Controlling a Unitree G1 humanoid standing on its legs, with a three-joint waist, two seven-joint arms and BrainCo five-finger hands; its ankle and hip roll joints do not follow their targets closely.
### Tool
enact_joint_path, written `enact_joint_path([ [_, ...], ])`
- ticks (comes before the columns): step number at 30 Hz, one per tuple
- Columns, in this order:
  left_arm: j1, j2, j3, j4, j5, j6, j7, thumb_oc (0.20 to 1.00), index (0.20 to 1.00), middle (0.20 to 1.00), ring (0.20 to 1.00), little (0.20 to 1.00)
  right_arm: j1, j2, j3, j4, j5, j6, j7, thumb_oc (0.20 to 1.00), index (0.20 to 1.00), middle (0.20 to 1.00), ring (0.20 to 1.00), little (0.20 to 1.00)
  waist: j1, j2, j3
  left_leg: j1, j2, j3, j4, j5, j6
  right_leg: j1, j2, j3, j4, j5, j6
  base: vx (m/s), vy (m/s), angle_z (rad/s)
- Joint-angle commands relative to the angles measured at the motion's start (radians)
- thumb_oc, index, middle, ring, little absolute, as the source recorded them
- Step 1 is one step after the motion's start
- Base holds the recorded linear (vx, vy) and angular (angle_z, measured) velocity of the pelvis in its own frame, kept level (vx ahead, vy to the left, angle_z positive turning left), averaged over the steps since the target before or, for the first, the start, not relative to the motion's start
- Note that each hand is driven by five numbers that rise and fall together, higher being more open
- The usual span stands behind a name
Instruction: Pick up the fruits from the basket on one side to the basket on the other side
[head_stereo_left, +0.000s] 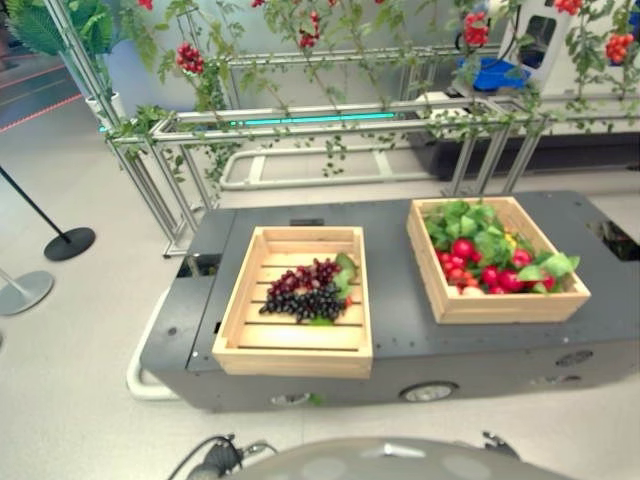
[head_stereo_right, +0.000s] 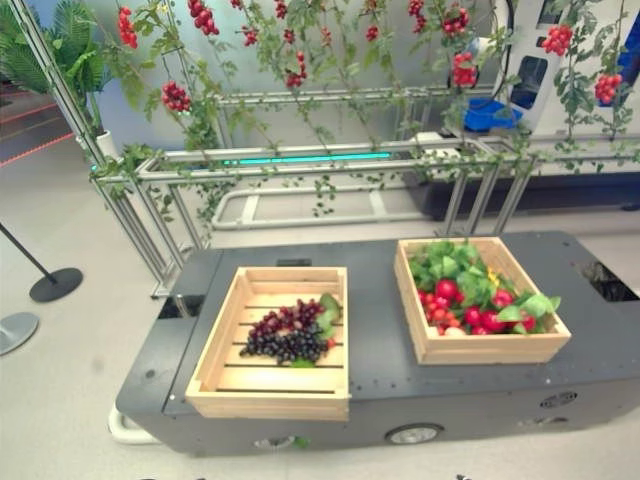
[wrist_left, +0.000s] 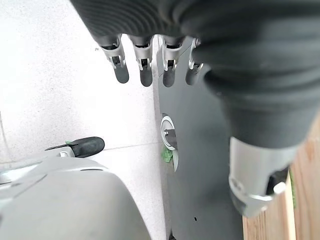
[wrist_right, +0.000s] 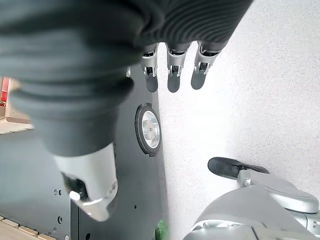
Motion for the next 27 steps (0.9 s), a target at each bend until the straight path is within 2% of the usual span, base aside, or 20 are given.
enact_joint_path([
  [1,-0.054,-0.010,0.000,0.042,-0.025,-0.043,-0.002,1.000,1.000,1.000,1.000,1.000,-0.080,0.020,0.037,0.058,-0.006,-0.023,-0.013,1.000,1.000,1.000,1.000,1.000,-0.011,-0.050,0.003,-0.032,-0.076,-0.018,0.000,-0.028,0.043,-0.021,-0.020,0.018,0.056,-0.050,0.072,0.00,0.000,0.00],
  [27,-0.055,-0.004,0.003,0.050,-0.025,-0.041,0.000,1.000,1.000,1.000,1.000,1.000,-0.088,0.015,0.038,0.064,-0.011,-0.024,-0.015,1.000,1.000,1.000,1.000,1.000,-0.008,-0.052,0.004,-0.034,-0.074,-0.024,0.000,-0.023,0.040,-0.019,-0.018,0.013,0.054,-0.046,0.072,0.00,0.000,0.00],
])
